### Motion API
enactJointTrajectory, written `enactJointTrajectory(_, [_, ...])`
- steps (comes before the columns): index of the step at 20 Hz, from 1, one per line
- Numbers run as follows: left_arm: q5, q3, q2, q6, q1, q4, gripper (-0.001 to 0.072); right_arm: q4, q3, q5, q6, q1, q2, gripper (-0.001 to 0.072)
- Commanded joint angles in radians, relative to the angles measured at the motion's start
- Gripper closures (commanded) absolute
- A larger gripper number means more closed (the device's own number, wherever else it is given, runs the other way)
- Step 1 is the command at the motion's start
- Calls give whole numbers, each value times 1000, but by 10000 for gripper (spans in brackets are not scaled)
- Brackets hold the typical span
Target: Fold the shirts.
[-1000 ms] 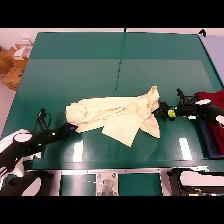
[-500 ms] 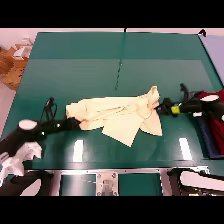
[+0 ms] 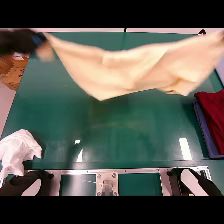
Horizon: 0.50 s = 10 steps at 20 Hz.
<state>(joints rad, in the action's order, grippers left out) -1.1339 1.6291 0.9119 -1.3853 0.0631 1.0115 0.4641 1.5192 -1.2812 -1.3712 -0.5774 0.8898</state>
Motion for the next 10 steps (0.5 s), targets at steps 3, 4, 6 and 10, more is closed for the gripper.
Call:
enactJointTrajectory(3, [-73, 469, -5, -80, 1, 134, 685, -18, 411, 96, -115, -129, -92, 700])
enactJointTrajectory(4, [-75, 492, -7, -80, 1, 132, 685, -14, 459, 120, -114, -130, -93, 700])
enactJointTrajectory(6, [-71, 503, -27, -70, 1, 134, 684, 6, 519, 170, -114, -130, -96, 700])
enactJointTrajectory(10, [-167, 474, -25, -51, 1, 193, 685, 74, 473, 76, -129, -130, -93, 700])
